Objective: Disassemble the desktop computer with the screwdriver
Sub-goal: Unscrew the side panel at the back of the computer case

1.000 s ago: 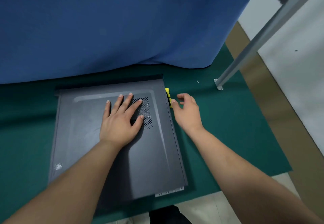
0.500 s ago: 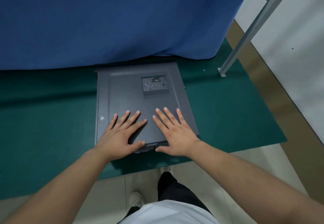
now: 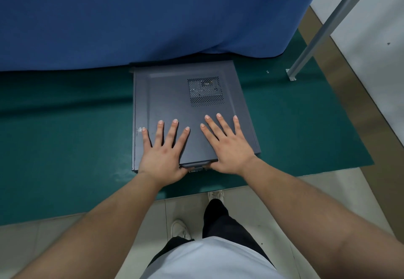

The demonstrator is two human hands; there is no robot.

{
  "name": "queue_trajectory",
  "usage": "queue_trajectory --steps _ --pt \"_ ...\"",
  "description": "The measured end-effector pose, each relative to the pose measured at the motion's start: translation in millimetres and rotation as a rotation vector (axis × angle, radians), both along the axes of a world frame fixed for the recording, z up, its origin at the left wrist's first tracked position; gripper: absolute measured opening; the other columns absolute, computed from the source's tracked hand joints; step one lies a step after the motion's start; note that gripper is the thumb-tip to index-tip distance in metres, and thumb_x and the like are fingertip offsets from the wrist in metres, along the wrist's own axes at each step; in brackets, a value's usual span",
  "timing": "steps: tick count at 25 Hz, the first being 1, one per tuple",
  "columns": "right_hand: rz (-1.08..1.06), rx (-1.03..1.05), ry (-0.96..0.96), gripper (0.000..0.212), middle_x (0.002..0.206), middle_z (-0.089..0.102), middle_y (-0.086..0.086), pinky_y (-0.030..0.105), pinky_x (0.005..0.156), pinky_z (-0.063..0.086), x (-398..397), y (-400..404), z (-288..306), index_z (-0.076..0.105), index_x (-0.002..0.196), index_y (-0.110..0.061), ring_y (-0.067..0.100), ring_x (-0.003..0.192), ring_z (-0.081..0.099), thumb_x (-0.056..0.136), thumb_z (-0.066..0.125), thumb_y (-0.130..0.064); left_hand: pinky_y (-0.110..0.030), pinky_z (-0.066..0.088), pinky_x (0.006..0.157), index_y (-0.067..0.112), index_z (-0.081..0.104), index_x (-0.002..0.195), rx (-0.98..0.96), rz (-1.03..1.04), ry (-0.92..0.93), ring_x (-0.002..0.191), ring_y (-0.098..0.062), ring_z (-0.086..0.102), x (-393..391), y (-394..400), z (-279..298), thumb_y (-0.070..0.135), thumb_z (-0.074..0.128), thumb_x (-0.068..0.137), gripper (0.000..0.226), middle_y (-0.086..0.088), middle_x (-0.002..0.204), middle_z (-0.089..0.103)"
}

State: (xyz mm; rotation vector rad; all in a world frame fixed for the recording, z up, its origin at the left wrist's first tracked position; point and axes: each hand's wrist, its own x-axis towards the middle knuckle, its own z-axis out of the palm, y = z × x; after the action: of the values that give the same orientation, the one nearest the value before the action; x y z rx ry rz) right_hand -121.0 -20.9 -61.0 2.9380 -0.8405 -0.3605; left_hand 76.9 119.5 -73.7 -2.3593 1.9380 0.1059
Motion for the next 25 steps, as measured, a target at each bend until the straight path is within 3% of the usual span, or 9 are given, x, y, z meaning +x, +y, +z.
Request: queue_trajectory --steps 6,16,22,25 --pt "-0.012 -0.005 -0.017 0.118 0.172 -0.012 0.005 0.07 0.118 0.001 -6 8 -3 -0.005 0.163 -0.022 0.034 0.157 -0.013 0.079 0.058 -0.076 -0.074 0.0 0.117 0.034 -0.012 0.163 -0.015 0.006 -0.032 0.156 -0.044 -0.003 -7 6 -4 0.079 0.049 0.073 0.117 -0.007 0.173 -0.003" --pt "-0.01 0.075 0.018 0.117 0.171 -0.016 0.0 0.069 0.121 0.002 -2 6 16 -0.013 0.161 -0.027 0.032 0.157 -0.012 0.083 0.057 -0.078 -0.074 -0.002 0.118 0.041 -0.019 0.158 0.076 0.017 0.014 0.156 -0.042 -0.01 -6 1 17 0.088 0.052 0.074 0.12 -0.001 0.172 -0.014" --pt "-0.029 0.133 0.036 0.113 0.171 -0.015 -0.003 0.067 0.122 0.005 0 6 39 -0.012 0.162 -0.029 0.029 0.158 -0.01 0.084 0.051 -0.081 -0.075 0.0 0.117 0.041 -0.02 0.157 0.13 0.004 0.008 0.156 -0.042 -0.008 0 -2 42 0.093 0.023 0.069 0.111 -0.002 0.172 -0.011" --pt "0.0 0.115 0.039 0.116 0.171 -0.012 -0.007 0.064 0.123 0.003 1 2 59 -0.007 0.162 -0.031 0.025 0.158 -0.008 0.076 0.039 -0.093 -0.072 0.002 0.119 0.044 -0.016 0.158 0.124 0.021 0.06 0.157 -0.04 -0.005 1 -3 59 0.094 0.013 0.063 0.111 0.001 0.173 -0.007"
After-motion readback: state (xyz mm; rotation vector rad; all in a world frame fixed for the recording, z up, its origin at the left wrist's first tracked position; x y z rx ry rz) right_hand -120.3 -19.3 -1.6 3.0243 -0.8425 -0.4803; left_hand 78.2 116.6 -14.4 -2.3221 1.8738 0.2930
